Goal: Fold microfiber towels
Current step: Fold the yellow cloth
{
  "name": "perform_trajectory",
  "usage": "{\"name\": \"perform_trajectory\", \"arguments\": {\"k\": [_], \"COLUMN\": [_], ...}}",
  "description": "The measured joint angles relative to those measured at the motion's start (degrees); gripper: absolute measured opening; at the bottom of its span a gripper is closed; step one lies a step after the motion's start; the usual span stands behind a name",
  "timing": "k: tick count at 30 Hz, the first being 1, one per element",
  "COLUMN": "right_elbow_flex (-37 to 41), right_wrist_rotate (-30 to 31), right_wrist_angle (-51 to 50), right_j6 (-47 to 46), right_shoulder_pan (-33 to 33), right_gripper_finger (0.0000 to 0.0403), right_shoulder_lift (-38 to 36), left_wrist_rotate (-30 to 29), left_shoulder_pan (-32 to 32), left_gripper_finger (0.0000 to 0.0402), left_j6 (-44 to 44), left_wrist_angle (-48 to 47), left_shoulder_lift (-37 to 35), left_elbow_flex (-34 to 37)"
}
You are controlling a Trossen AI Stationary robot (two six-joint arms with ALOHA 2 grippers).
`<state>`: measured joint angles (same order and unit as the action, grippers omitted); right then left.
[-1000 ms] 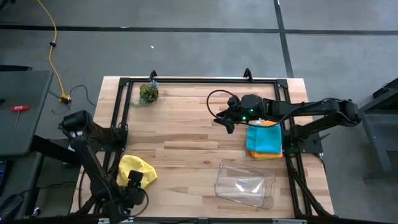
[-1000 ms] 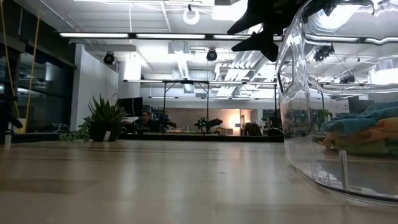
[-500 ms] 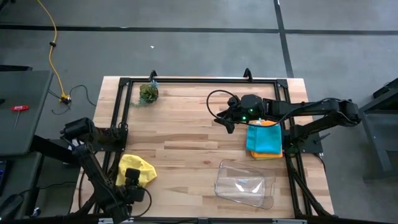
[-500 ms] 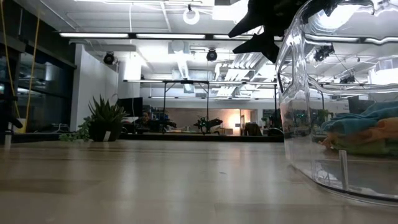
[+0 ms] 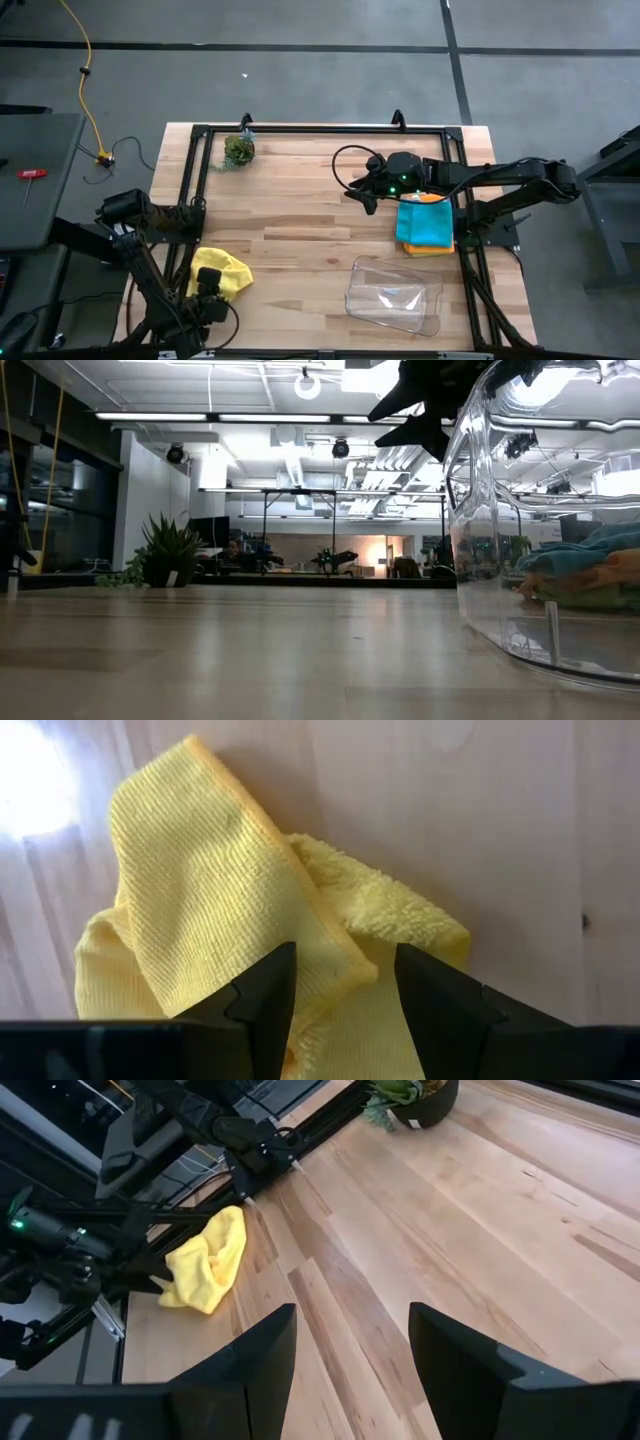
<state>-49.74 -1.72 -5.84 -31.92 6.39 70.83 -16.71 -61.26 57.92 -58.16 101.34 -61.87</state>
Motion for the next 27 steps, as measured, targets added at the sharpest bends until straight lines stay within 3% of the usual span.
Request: {"name": "perform_trajectory", "arguments": {"k": [15,19,24,27], "right_elbow_flex": [0.0,0.0,0.0,0.0], "right_wrist_rotate": [0.0,0.0,0.0,0.0], "right_wrist_angle": [-0.6,-0.8,-0.8,-0.8], "right_j6": [-0.1,-0.1,-0.2,-0.2], "right_shoulder_pan": [0.0,0.0,0.0,0.0], "right_gripper_finger": [0.0184,0.0184,0.0184,0.0184], "right_shoulder_lift": [0.0,0.0,0.0,0.0], "left_wrist_rotate": [-3.0,-3.0,-2.7,-3.4], "left_shoulder_pan": [0.0,0.0,0.0,0.4], "left_gripper_finger": [0.015,0.0109,0.0023,0.0008], "left_j6": [-0.5,-1.1,-1.1,-1.3], "left_wrist_angle": [-3.7,-5.6,-9.9,-13.4], "left_shoulder_lift": [0.0,0.0,0.0,-0.8], "left_elbow_flex": [0.0,0.0,-0.8,-2.4]}}
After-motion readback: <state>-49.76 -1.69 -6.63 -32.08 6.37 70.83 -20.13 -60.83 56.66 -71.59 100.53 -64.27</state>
